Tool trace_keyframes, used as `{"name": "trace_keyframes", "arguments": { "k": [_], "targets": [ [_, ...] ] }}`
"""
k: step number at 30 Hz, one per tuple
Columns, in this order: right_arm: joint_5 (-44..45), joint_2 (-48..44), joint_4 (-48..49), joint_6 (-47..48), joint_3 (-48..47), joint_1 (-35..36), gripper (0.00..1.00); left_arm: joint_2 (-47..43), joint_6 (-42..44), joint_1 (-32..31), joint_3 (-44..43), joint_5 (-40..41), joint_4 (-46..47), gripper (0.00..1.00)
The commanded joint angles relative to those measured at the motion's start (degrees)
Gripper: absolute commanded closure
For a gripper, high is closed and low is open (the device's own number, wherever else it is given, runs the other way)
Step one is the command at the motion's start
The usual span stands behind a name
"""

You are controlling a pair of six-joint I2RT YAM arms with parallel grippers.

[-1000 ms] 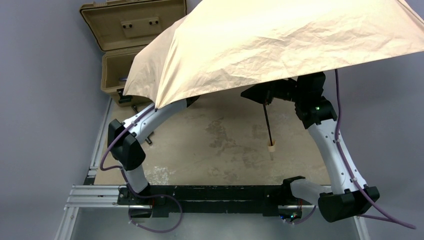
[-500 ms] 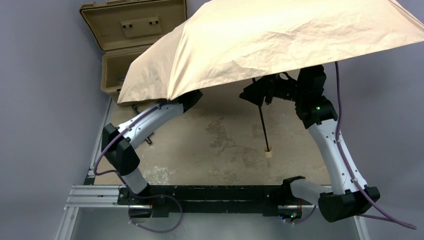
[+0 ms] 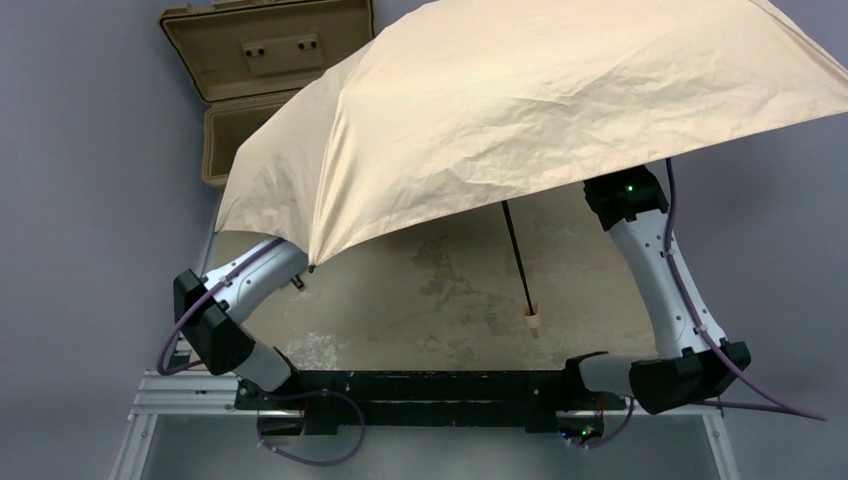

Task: Put away the umbrella

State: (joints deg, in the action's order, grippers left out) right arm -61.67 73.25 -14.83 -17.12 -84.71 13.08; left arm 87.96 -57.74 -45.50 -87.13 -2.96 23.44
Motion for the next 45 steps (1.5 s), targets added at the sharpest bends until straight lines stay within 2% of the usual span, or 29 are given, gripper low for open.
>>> {"name": "trace_keyframes", "arguments": {
  "k": [1,9,11,15,16,18,22,23,28,31,37,40,45],
  "targets": [
    [-3.31,0.70,4.02,-3.70,-3.34,-0.18,0.52,-4.16,-0.22,0.48,-1.37,-3.35,5.06,1.00],
    [-6.03,2.16,5.63,-7.17,-8.13,-0.16,0.52,-1.29,-2.55,0.85,-5.89,-10.02,4.68,1.00],
    [-6.32,2.17,7.27,-9.03,-7.60,-0.18,0.60,-0.77,-2.24,0.85,-7.11,-11.09,3.82,1.00],
    [-7.29,1.69,10.84,-12.72,-4.85,-0.16,0.65,-0.75,-1.17,0.67,-8.52,-12.02,1.96,1.00],
    [-7.54,1.64,11.57,-13.47,-4.51,-0.16,0.70,-0.75,-1.08,0.67,-8.62,-12.07,1.94,1.00],
    [-8.30,1.76,12.95,-14.96,-4.42,-0.16,1.00,-0.70,-1.19,0.67,-8.67,-12.36,2.23,1.00],
    [-9.30,1.01,13.85,-15.93,-6.59,-0.38,1.00,-1.41,-1.66,0.74,-7.07,-13.28,5.24,1.00],
    [-9.26,0.44,14.17,-16.68,-7.00,-0.53,1.00,-1.80,-1.91,0.82,-6.07,-13.27,6.91,0.98],
    [-10.02,-3.29,22.71,-26.09,-4.91,-1.08,1.00,-4.54,-2.68,1.27,-2.36,-11.56,12.39,0.52],
    [-11.17,-4.20,27.69,-30.61,-3.20,-1.13,1.00,-4.81,-1.95,1.29,-3.08,-10.22,12.50,0.37],
    [-12.59,-4.47,35.79,-39.25,-0.48,-1.12,1.00,-3.50,-0.58,1.29,-6.73,-5.39,12.48,0.31],
    [-12.43,-4.23,37.21,-41.91,0.14,-1.13,1.00,-1.26,-0.45,1.28,-10.18,-6.04,13.04,0.29],
    [-12.26,-2.91,44.84,-50.82,2.19,-1.51,1.00,1.64,-0.87,1.29,-13.01,-6.25,15.02,0.29]
  ]
}}
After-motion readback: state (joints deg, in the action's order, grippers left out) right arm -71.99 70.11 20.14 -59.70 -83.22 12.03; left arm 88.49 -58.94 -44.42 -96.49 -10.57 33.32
